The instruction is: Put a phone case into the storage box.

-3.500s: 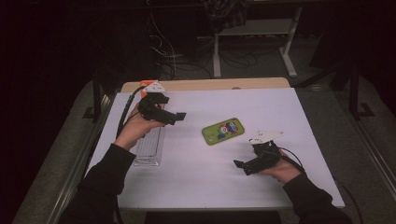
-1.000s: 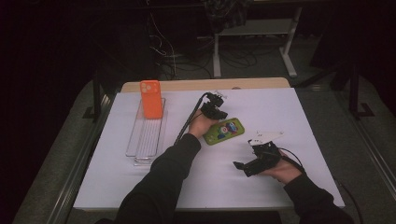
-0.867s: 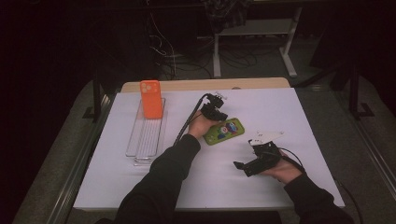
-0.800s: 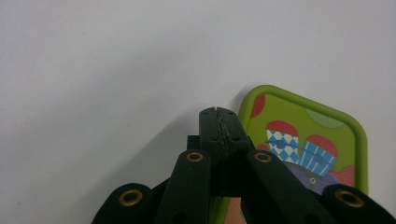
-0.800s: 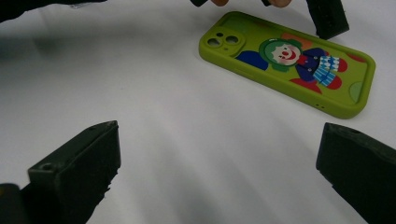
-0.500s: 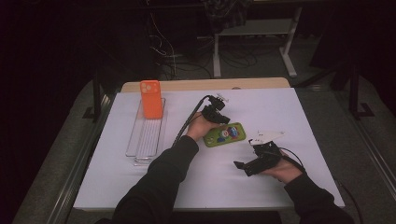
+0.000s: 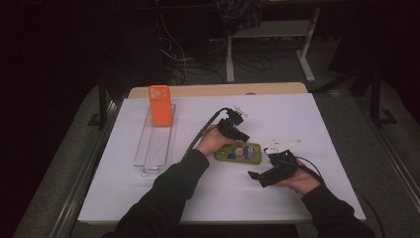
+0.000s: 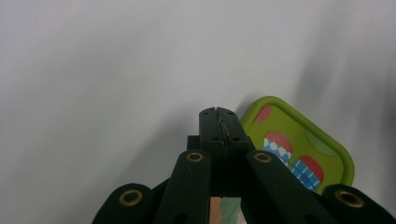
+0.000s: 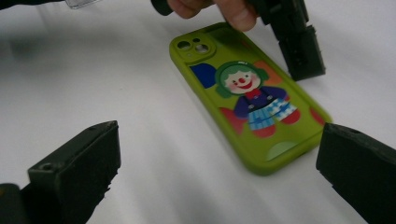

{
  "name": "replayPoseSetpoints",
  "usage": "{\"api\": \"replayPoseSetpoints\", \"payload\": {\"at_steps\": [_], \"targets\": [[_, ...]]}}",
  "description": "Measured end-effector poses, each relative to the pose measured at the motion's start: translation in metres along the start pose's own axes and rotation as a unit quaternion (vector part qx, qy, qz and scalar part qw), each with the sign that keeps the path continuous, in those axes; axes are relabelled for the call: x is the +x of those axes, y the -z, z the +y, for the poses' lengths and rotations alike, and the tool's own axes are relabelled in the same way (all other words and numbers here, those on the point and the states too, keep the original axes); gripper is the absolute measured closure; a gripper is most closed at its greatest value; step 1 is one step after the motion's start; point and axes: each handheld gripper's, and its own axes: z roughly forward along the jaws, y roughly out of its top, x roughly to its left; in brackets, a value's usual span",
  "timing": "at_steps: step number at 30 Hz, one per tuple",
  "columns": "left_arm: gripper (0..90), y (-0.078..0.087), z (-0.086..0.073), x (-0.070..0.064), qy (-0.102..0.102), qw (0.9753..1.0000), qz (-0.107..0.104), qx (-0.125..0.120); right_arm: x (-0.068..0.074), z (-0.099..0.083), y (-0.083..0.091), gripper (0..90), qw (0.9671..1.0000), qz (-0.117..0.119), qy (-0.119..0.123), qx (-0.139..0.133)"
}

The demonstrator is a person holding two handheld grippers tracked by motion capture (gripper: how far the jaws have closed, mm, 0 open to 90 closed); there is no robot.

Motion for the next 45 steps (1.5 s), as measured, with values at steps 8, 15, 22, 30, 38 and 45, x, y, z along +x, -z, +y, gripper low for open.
{"api": "replayPoseSetpoints", "payload": {"at_steps": [8,15,22,30,38,45], "targets": [[89.6,0.002,-0.008,-0.023,-0.026,0.9992,-0.02,0.023,0.0,0.0,0.0,0.0,1.0,-0.001,0.002,-0.002],[89.6,0.006,-0.012,-0.031,-0.034,0.9992,-0.019,0.009,0.0,0.0,0.0,0.0,1.0,-0.001,0.004,0.0],[89.5,0.04,-0.018,-0.039,-0.033,0.9982,-0.001,-0.05,0.0,0.0,0.0,0.0,1.0,0.0,-0.001,0.001],[84.8,0.081,-0.049,-0.052,-0.053,0.9959,0.017,-0.071,0.0,0.0,-0.001,0.0,1.0,-0.002,0.005,0.001],[56.5,0.11,-0.086,-0.06,-0.044,0.9942,0.043,-0.088,0.001,0.0,-0.001,0.0,1.0,-0.004,0.005,0.004],[26.3,0.134,-0.112,-0.059,-0.034,0.9938,0.041,-0.098,0.001,0.0,-0.001,0.0,0.9999,-0.004,0.005,0.009]]}}
